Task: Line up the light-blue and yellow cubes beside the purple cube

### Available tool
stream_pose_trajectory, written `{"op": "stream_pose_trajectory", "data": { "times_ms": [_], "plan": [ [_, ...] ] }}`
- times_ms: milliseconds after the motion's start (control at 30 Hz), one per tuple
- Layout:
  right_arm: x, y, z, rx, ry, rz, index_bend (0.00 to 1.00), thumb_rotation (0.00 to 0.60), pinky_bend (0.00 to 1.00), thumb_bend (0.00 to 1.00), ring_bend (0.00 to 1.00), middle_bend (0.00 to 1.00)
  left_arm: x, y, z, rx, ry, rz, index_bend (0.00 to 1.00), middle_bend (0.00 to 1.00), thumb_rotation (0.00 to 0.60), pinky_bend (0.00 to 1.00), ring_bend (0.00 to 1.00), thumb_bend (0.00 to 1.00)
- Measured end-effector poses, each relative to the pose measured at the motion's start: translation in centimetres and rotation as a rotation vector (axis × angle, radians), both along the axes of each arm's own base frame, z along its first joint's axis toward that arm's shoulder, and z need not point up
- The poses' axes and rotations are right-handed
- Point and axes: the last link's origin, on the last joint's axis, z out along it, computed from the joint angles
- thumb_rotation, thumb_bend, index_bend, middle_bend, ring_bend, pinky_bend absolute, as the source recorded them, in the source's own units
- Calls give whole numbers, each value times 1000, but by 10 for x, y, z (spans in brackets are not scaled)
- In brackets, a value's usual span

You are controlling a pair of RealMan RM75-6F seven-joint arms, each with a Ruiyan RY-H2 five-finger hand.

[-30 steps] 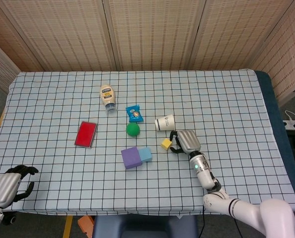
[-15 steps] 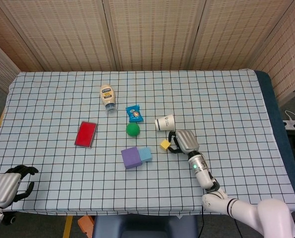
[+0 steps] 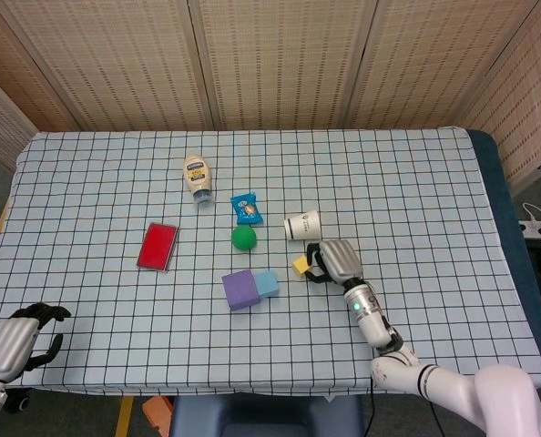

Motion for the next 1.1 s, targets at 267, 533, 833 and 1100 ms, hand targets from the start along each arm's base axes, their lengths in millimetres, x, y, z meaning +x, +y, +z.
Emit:
{"op": "stream_pose_trajectory", "data": {
  "times_ms": [267, 533, 833, 1100],
  "plan": [
    [2, 1, 3, 4, -22, 14, 395, 600, 1000, 148, 917, 870, 0, 0, 0, 0, 1, 1, 361, 380, 600, 302, 237, 490],
    [3, 1, 4, 14, -34, 17, 289, 600, 1000, 148, 917, 871, 0, -1, -1, -6, 5, 3, 361, 380, 600, 302, 237, 489],
    [-4, -1, -4, 44, 1, -9, 300, 600, 1000, 148, 917, 870, 0, 0, 0, -5, 4, 7, 362, 380, 600, 302, 238, 489],
    [-2, 0, -4, 22, -6, -7, 559, 600, 1000, 148, 917, 871, 0, 0, 0, -7, 3, 6, 361, 380, 600, 302, 238, 490]
  ]
}}
